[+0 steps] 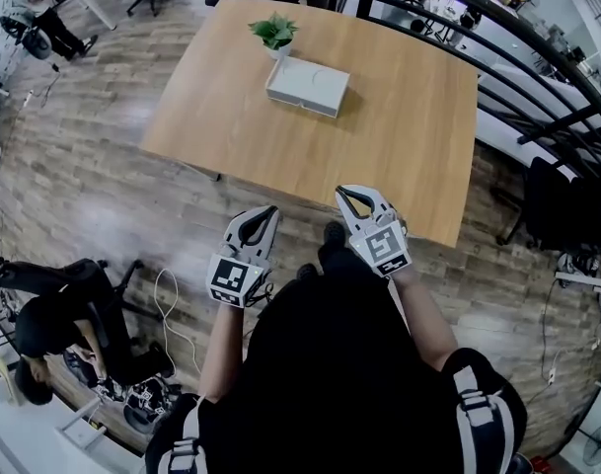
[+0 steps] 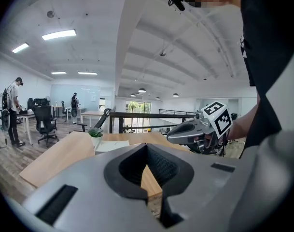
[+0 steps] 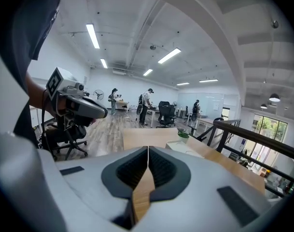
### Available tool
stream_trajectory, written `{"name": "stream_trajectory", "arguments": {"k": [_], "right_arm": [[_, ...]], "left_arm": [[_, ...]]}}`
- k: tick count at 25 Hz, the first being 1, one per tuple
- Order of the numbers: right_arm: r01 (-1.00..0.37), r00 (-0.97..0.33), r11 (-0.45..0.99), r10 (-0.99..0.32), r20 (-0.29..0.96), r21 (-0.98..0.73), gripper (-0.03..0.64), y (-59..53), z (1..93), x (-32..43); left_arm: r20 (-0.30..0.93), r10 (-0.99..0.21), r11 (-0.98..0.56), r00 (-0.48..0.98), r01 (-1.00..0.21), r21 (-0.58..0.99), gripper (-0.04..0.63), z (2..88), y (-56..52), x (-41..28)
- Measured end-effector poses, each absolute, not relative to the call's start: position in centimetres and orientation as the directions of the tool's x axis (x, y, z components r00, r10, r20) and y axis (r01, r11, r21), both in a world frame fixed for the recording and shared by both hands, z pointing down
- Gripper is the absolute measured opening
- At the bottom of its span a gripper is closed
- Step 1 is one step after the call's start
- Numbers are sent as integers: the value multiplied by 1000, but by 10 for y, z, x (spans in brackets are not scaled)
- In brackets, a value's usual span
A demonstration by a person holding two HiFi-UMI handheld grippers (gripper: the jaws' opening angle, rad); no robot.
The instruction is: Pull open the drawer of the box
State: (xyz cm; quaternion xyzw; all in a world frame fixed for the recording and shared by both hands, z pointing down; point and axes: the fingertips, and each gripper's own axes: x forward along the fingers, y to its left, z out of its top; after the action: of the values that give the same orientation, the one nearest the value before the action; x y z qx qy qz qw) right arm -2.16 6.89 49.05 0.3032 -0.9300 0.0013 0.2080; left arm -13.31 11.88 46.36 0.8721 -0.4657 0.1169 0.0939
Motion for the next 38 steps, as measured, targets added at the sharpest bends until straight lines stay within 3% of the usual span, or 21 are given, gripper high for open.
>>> {"name": "stream_trajectory", "arguments": {"k": [24,38], "right_arm": [[-356,-842,926,-375,389,122,25,-34,492,-31],[-407,-818,907,-416,396,112,25,-73,503,38]], "left_arm": [[316,-886,-347,340,-937,34,23,458,48,-127],[372,-862,-384,345,-923,-34,23,473,2,-82]]}}
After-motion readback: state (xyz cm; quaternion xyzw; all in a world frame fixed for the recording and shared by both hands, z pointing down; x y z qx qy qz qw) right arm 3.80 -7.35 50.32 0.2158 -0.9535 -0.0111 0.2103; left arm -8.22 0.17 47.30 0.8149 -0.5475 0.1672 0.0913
